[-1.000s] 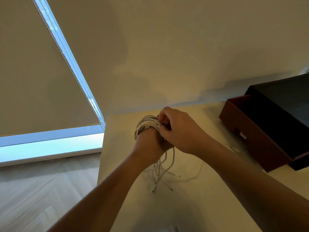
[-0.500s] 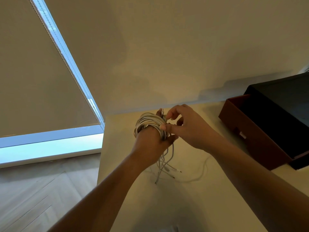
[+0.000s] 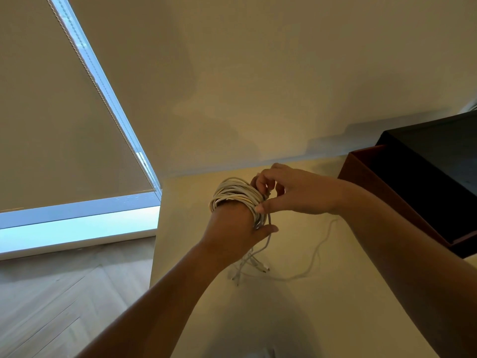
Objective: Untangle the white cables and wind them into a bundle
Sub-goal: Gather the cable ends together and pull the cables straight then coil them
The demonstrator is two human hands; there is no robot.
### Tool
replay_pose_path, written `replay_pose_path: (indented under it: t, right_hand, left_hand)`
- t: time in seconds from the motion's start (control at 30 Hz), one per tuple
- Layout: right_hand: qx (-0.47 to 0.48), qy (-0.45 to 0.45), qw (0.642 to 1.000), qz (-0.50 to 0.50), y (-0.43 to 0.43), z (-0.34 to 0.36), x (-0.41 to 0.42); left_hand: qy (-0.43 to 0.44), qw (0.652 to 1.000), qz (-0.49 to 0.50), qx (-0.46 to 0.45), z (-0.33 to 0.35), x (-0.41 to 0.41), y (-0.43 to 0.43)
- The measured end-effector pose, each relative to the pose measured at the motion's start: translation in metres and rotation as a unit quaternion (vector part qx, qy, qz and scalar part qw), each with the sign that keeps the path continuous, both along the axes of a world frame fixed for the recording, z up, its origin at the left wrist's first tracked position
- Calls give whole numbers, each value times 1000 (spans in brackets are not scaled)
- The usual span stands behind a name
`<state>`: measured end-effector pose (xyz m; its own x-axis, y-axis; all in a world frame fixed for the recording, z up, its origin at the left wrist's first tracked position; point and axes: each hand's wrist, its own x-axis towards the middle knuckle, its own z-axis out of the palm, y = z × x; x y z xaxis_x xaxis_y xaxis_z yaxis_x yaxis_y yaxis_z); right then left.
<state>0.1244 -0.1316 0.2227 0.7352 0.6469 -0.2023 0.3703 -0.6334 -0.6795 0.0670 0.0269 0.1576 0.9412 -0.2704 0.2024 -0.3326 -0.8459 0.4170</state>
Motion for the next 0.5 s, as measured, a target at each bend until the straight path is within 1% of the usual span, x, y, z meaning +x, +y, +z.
replay_pose_path:
  t: [0.13,0.23,0.3,0.4,0.43,0.5]
  right_hand:
    - [-8,27,1000,14,-3,1,0]
    - [9,29,1000,0,-2,-1,-4]
    - [15,7,1000,-24,1,-4,-7]
    - [45,-64,995,-55,4,-13,-14]
    - [65,-83,992,-64,4,-17,-17]
    - [100,-97,987,-82,3,-27,-22]
  left_hand:
    - [3,999,-38,11,-2,0,-2]
    - [-7,999,-51,8,-2,0,-2]
    - [18,998,-49,-34,-1,1,-1]
    - [34,994,-45,-94,-1,5,-1]
    - [44,991,-55,-116,2,5,-1]
    - [93,977,-91,-168,11,5,4]
